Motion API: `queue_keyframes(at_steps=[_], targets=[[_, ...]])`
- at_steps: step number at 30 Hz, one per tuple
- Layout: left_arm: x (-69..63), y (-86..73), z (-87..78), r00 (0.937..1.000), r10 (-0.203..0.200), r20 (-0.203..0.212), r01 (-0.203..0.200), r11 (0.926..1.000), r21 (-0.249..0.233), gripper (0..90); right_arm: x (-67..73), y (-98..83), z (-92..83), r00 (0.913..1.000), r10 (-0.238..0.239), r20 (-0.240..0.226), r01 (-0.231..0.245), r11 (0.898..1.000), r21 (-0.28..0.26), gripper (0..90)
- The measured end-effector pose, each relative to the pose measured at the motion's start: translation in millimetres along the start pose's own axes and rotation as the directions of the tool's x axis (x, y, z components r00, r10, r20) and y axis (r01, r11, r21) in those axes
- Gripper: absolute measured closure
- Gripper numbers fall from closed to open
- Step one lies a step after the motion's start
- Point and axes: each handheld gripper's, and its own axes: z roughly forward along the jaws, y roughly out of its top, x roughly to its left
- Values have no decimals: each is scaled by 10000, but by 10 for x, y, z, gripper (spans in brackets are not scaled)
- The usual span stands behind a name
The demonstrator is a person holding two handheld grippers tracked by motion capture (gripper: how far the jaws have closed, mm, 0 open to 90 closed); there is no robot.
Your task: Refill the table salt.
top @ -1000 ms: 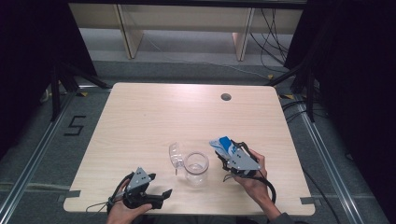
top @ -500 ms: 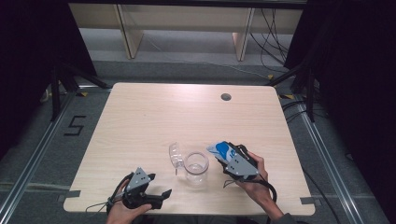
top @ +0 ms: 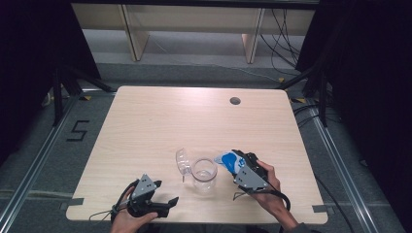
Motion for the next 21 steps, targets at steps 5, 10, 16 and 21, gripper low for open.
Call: queue_keyframes(at_steps=[5, 10, 16, 21], targets=[[9, 2, 0, 9998, 192, 28, -192, 9998, -42, 153, 21, 24, -10, 9996, -270, 69, 270, 9996, -14, 461], [4, -1, -1, 10000, 87, 20, -87, 10000, 18, 153, 54, 36, -8, 9984, -572, 27, 571, 9983, 110, 463], [0, -2, -3, 10000, 90, -37, -90, 10000, 12, 153, 49, 34, 5, 9946, -1032, 54, 1032, 9945, 154, 463], [0, -2, -3, 9999, 99, -37, -99, 9999, 23, 153, 72, 34, -4, 9959, -906, 78, 903, 9954, 309, 463]])
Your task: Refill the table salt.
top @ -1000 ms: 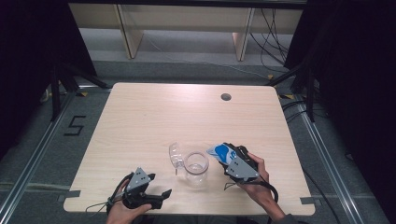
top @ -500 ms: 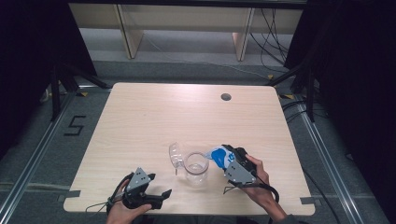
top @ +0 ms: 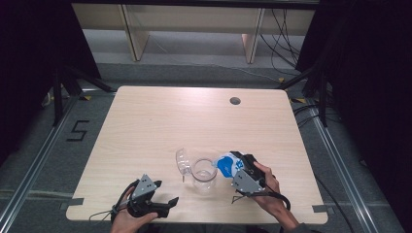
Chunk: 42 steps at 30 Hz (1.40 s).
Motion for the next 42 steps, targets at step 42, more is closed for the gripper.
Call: queue_keyframes(at_steps=[42], targets=[[-1, -4, 18, 10000, -77, 44, 77, 9999, -74, 153, -22, 64, 40, 9835, -1795, 228, 1777, 9818, 665, 468]])
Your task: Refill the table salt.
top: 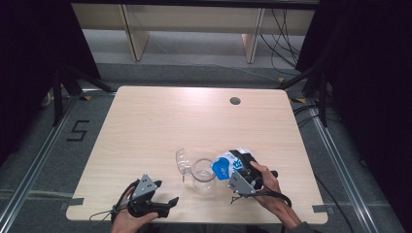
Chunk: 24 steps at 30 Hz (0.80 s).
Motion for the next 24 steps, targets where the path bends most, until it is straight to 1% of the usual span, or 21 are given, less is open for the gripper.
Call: queue_keyframes(at_steps=[1, 4, 8, 9, 10, 11, 13, 14, 15, 16, 21, 22, 24], targets=[[1, 0, 0, 10000, 6, -4, -6, 10000, -1, 153, -14, -7, 15, 9996, -271, 13, 271, 9995, -166, 468], [0, -1, 1, 10000, -17, -1, 17, 10000, -2, 153, -16, -2, 24, 9991, -422, 40, 423, 9990, -173, 468], [1, 0, -1, 10000, -3, -3, 3, 10000, -7, 153, -20, 5, 29, 9990, -444, 32, 444, 9989, -130, 468], [8, 3, -5, 9999, 143, -24, -143, 9999, 11, 153, -53, 27, 27, 9944, -1057, 81, 1058, 9944, -21, 468], [8, 3, -3, 9999, 134, 2, -134, 9999, 7, 153, -53, 27, 27, 9944, -1057, 81, 1058, 9944, -21, 468], [8, 3, -3, 9999, 142, 6, -142, 9999, -1, 153, -18, 13, 34, 9987, -501, 15, 501, 9987, -17, 468], [9, 3, -3, 9999, 150, 10, -150, 9999, -2, 153, -15, 13, 44, 9987, -506, 6, 506, 9987, -61, 468], [9, 3, -2, 9999, 142, 8, -142, 9999, -3, 153, -16, 16, 45, 9982, -599, -22, 599, 9982, -51, 469], [8, 3, -3, 9999, 141, -4, -141, 9999, 8, 153, -33, 29, 37, 9957, -927, 3, 927, 9957, 40, 470], [7, 3, -3, 9999, 133, -1, -133, 9999, 15, 153, -8, 20, 42, 9985, -541, -19, 541, 9985, 14, 470], [7, 4, -3, 9999, 140, -1, -140, 9999, 21, 153, -9, 31, 45, 9980, -630, -4, 630, 9980, 23, 470], [7, 3, -3, 9999, 143, -4, -143, 9999, 21, 153, -15, 35, 45, 9974, -719, 18, 719, 9974, 15, 471], [7, 3, -3, 9999, 158, 2, -158, 9999, 22, 153, -19, 44, 37, 9972, -747, 44, 747, 9972, 88, 470]])
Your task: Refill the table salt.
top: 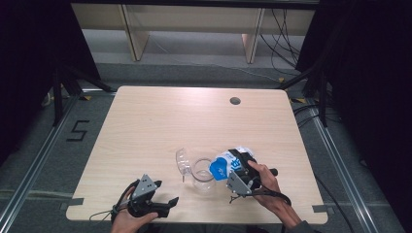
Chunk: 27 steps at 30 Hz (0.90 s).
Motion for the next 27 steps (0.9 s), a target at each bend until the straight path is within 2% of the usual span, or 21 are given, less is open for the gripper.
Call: queue_keyframes(at_steps=[4, 5, 8, 11, 12, 13, 22, 23, 24, 25, 27], targets=[[0, 0, 1, 10000, 2, -5, -2, 10000, 2, 153, 0, 5, -3, 10000, -65, 41, 65, 10000, 74, 470], [0, 0, 1, 10000, 6, -3, -6, 10000, 15, 153, 13, 8, -10, 10000, 63, 34, -64, 9998, 186, 470], [0, 0, 0, 10000, 16, 7, -16, 10000, 15, 153, 9, 2, -1, 9999, -137, 51, 137, 9998, 111, 472], [0, 0, 1, 10000, 5, -8, -5, 10000, 16, 153, 13, 3, -7, 9999, -108, 41, 107, 9997, 213, 472], [-1, 0, 1, 10000, 10, -9, -10, 10000, 21, 153, -9, 13, -9, 9983, -566, 102, 564, 9982, 213, 472], [-1, 0, 1, 10000, 30, -5, -30, 10000, 19, 153, 21, 7, -11, 9998, -180, 75, 177, 9993, 316, 472], [-1, 1, -1, 10000, 37, -15, -37, 10000, 60, 153, 17, 11, -10, 9990, -431, 146, 424, 9982, 430, 474], [-1, 0, 1, 10000, 31, -11, -31, 10000, 34, 153, -26, 24, -10, 9932, -1146, 210, 1137, 9927, 393, 474], [-1, 0, 1, 10000, 21, -7, -21, 10000, 29, 153, -42, 33, -10, 9893, -1440, 233, 1431, 9890, 368, 474], [-1, 0, 1, 10000, 15, -11, -15, 10000, 28, 153, 0, 19, -12, 9968, -784, 160, 775, 9959, 471, 474], [-1, 0, 1, 10000, 19, -10, -19, 10000, 30, 153, -1, 24, -11, 9962, -852, 187, 842, 9953, 476, 474]])
